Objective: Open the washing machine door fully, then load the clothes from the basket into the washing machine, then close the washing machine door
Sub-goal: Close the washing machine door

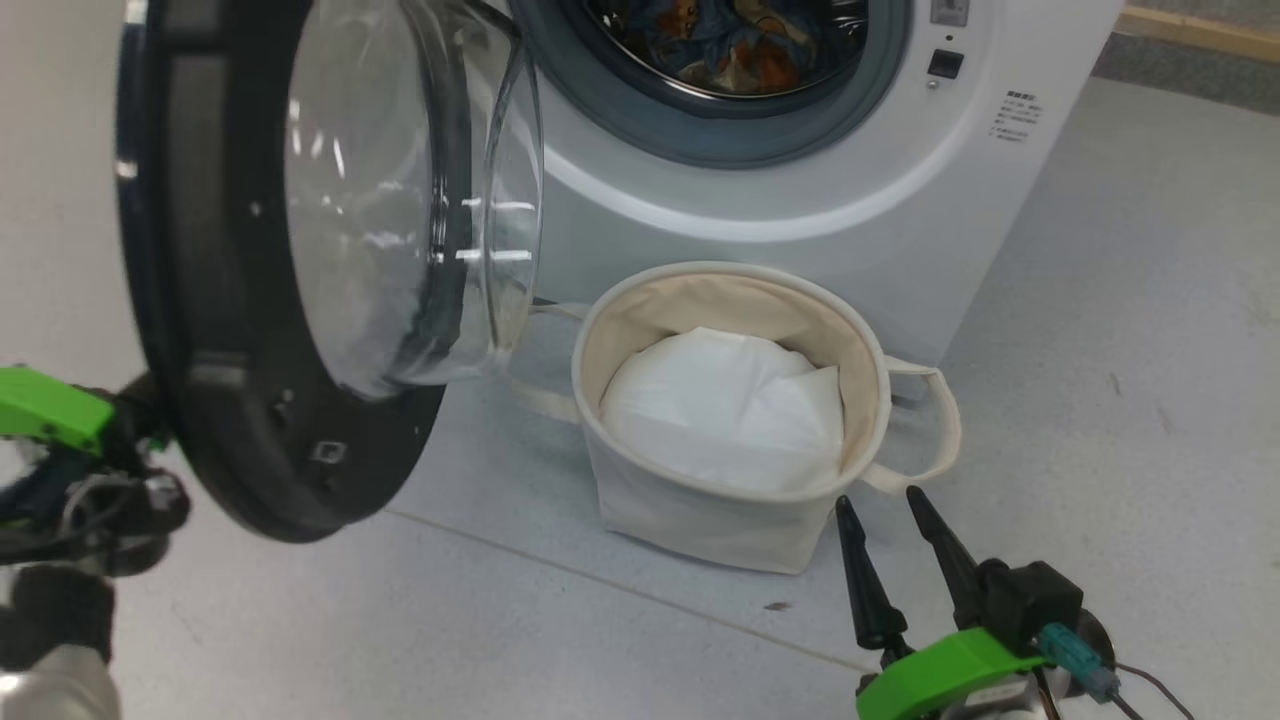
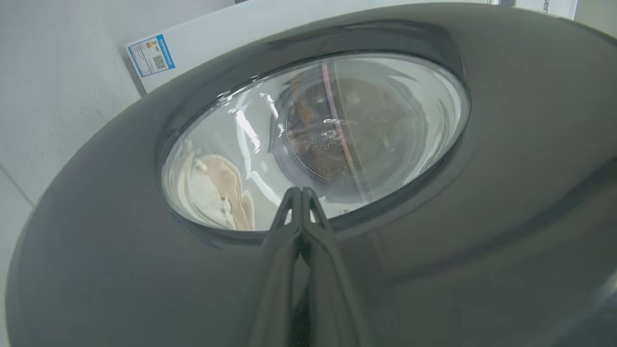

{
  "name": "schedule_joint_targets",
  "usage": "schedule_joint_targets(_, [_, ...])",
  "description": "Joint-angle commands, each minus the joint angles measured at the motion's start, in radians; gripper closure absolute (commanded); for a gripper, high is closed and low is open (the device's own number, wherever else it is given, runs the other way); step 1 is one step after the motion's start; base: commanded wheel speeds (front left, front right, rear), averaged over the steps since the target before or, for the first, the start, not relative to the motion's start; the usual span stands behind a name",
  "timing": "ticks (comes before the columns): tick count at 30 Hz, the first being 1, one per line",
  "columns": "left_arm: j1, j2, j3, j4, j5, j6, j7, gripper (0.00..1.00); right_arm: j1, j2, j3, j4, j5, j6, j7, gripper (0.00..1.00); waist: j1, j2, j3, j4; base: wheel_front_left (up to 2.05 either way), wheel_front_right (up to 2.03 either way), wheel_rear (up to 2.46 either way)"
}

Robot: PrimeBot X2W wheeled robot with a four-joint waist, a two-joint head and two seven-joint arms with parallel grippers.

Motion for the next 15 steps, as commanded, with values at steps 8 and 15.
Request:
schedule_joint_targets(8, [0.081, -0.085, -0.014, -0.169, -0.046, -0.007, 0.052, 1.0, 0.016, -0.002, 0.025, -0.032, 0.027, 0.001, -0.005, 0.0, 0.0, 0.0, -0.036, -0.059, 0.0, 0.0, 0.0])
schedule_joint_targets(15, [0.154, -0.194, -0.039, -0.253, -0.084, 0.001, 0.029, 1.0, 0.027, -0.002, 0.019, -0.033, 0.028, 0.001, -0.005, 0.0, 0.0, 0.0, -0.045, -0.119, 0.0, 0.0, 0.0])
